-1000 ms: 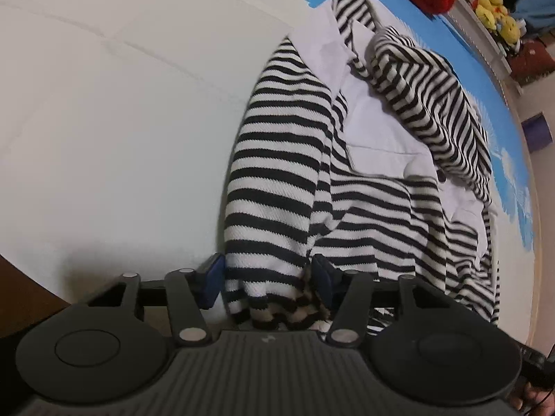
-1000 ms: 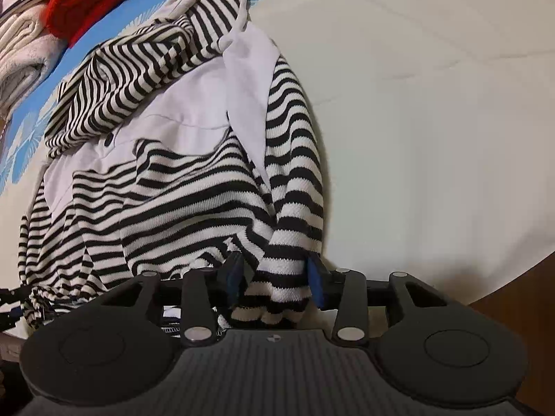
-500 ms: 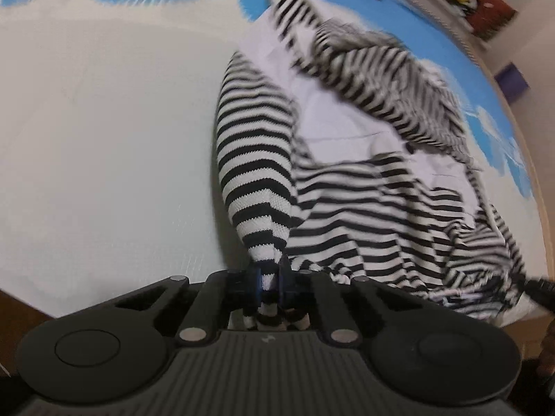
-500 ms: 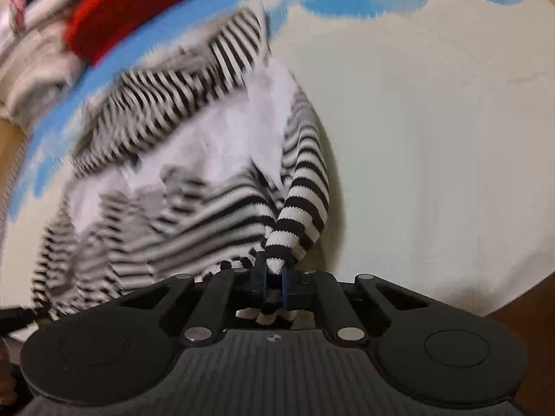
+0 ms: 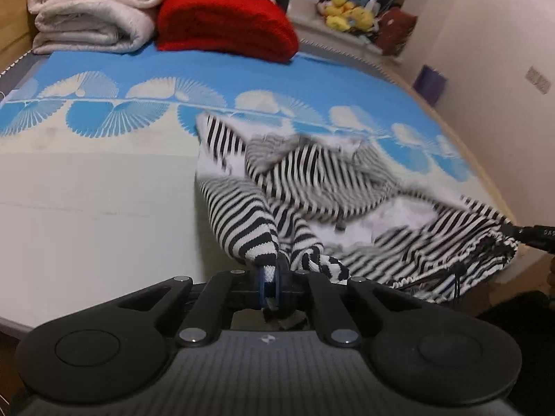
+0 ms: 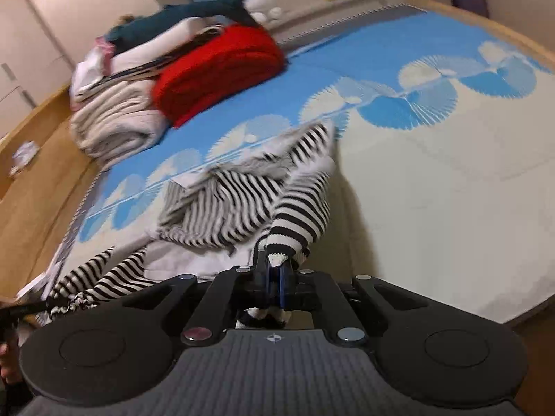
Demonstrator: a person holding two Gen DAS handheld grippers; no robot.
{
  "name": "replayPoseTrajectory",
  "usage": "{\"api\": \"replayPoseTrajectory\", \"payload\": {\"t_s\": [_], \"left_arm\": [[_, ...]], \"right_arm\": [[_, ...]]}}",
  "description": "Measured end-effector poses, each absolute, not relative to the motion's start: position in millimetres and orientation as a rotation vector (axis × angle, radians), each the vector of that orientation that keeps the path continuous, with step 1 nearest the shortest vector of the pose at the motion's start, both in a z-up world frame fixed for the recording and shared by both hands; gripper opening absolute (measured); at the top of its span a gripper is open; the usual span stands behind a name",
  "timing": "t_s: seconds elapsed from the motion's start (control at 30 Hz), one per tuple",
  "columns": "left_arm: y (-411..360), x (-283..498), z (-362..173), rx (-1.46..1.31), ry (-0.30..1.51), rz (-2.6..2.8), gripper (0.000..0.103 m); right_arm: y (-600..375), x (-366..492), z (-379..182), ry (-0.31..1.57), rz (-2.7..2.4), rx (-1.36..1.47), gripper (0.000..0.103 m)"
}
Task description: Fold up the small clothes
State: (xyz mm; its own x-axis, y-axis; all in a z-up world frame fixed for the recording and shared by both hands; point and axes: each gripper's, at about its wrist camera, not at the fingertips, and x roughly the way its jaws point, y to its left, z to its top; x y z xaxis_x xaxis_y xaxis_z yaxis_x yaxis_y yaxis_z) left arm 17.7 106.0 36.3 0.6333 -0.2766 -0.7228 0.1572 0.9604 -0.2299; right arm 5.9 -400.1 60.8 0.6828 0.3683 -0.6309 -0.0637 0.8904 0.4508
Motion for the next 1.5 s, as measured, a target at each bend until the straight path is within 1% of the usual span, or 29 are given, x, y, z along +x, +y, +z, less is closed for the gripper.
{"api": "replayPoseTrajectory", "payload": {"t_s": [0.13, 0.27, 0.4, 0.67, 0.8, 0.87, 0.9, 0.93, 0.97, 1.0, 1.03, 1.07, 1.13, 1.17, 1.2, 1.23, 1.27, 1.3, 1.33, 1.37, 1.43, 1.5], "left_arm": [[105, 12, 43, -0.178, 0.847, -0.279, 0.005], [108, 48, 34, -0.201, 0.865, -0.262, 0.005], [113, 107, 17, -0.232, 0.896, -0.22, 0.005], [129, 264, -25, -0.319, 0.964, -0.098, 0.005], [129, 320, -55, -0.327, 0.993, -0.051, 0.006], [134, 333, -74, -0.396, 1.02, -0.048, 0.01], [139, 337, -80, -0.453, 1.03, -0.046, 0.011], [145, 341, -82, -0.512, 1.03, -0.046, 0.015], [150, 342, -79, -0.558, 1.013, -0.052, 0.028], [154, 343, -74, -0.59, 0.988, -0.062, 0.035], [155, 343, -66, -0.605, 0.953, -0.079, 0.046], [156, 341, -56, -0.601, 0.904, -0.111, 0.052], [152, 338, -46, -0.56, 0.859, -0.147, 0.055], [148, 339, -45, -0.531, 0.86, -0.16, 0.055], [144, 339, -45, -0.486, 0.869, -0.179, 0.055], [138, 338, -45, -0.424, 0.881, -0.196, 0.055], [130, 335, -46, -0.347, 0.893, -0.209, 0.058], [122, 333, -48, -0.272, 0.905, -0.226, 0.061], [113, 330, -50, -0.194, 0.92, -0.247, 0.069], [105, 327, -55, -0.108, 0.933, -0.268, 0.073], [90, 320, -64, 0.028, 0.943, -0.267, 0.073], [81, 316, -78, 0.094, 0.973, -0.277, 0.073]], "right_arm": [[-408, -14, 76, 0.781, 0.25, 0.449, 0.002], [-409, 9, 70, 0.802, 0.215, 0.45, 0.002], [-403, 57, 60, 0.808, 0.202, 0.453, 0.002], [-393, 206, 31, 0.841, 0.141, 0.454, 0.002], [-395, 273, -2, 0.837, 0.079, 0.499, 0.002], [-398, 291, -24, 0.842, 0.051, 0.541, 0.002], [-399, 297, -35, 0.847, 0.033, 0.565, 0.005], [-400, 302, -46, 0.864, 0.004, 0.59, 0.007], [-401, 307, -52, 0.871, -0.014, 0.607, 0.009], [-401, 309, -54, 0.863, -0.022, 0.614, 0.009], [-400, 310, -53, 0.854, -0.027, 0.614, 0.009], [-400, 310, -50, 0.836, -0.015, 0.612, 0.01], [-399, 307, -40, 0.785, 0.023, 0.587, 0.016], [-399, 304, -36, 0.748, 0.027, 0.556, 0.025], [-398, 301, -31, 0.713, 0.013, 0.515, 0.037], [-399, 298, -28, 0.687, -0.004, 0.473, 0.041], [-400, 296, -27, 0.672, -0.013, 0.444, 0.044], [-400, 294, -27, 0.668, -0.008, 0.424, 0.044], [-398, 292, -29, 0.677, 0.024, 0.4, 0.044], [-394, 292, -31, 0.696, 0.065, 0.375, 0.044], [-376, 293, -39, 0.757, 0.185, 0.267, 0.043], [-355, 292, -45, 0.784, 0.257, 0.146, 0.043]]}}
